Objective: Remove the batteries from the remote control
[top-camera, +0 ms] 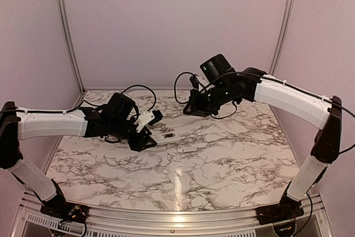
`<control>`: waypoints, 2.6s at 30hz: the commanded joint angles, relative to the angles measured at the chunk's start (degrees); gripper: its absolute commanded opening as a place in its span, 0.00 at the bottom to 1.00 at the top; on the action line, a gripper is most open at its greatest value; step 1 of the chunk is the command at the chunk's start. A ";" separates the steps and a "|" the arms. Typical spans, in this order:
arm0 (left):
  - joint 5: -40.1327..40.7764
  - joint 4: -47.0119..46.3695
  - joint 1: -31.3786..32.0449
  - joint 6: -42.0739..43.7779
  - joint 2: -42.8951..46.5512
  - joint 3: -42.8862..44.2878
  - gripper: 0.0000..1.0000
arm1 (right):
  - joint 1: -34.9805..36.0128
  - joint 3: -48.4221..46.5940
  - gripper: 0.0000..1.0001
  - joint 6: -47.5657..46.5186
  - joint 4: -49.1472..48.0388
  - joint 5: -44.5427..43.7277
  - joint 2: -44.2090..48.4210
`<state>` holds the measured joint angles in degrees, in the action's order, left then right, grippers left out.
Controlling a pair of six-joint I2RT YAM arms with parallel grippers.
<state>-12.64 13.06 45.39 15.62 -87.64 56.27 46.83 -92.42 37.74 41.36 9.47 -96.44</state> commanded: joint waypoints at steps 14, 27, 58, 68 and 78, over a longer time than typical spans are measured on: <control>-0.30 -2.99 0.14 -0.97 2.53 -0.28 0.08 | 0.54 2.19 0.00 0.36 5.62 3.27 -2.60; -1.06 -3.99 0.14 -1.25 3.45 -0.46 0.08 | 0.54 -0.22 0.00 0.26 4.12 3.88 -5.18; -1.07 -4.20 0.14 -1.86 3.26 0.33 0.08 | 0.53 -1.01 0.00 -0.12 2.32 2.74 -4.45; -1.40 -6.04 0.14 -3.11 3.78 0.07 0.08 | 0.55 -0.91 0.00 -0.59 1.35 2.41 -4.55; -2.43 -6.80 0.14 -5.30 2.79 0.45 0.08 | 0.54 -4.18 0.00 -1.46 -0.44 2.26 -4.37</control>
<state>-13.54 8.62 45.39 11.94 -86.04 55.96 46.87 -91.85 37.34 43.29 12.67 -101.06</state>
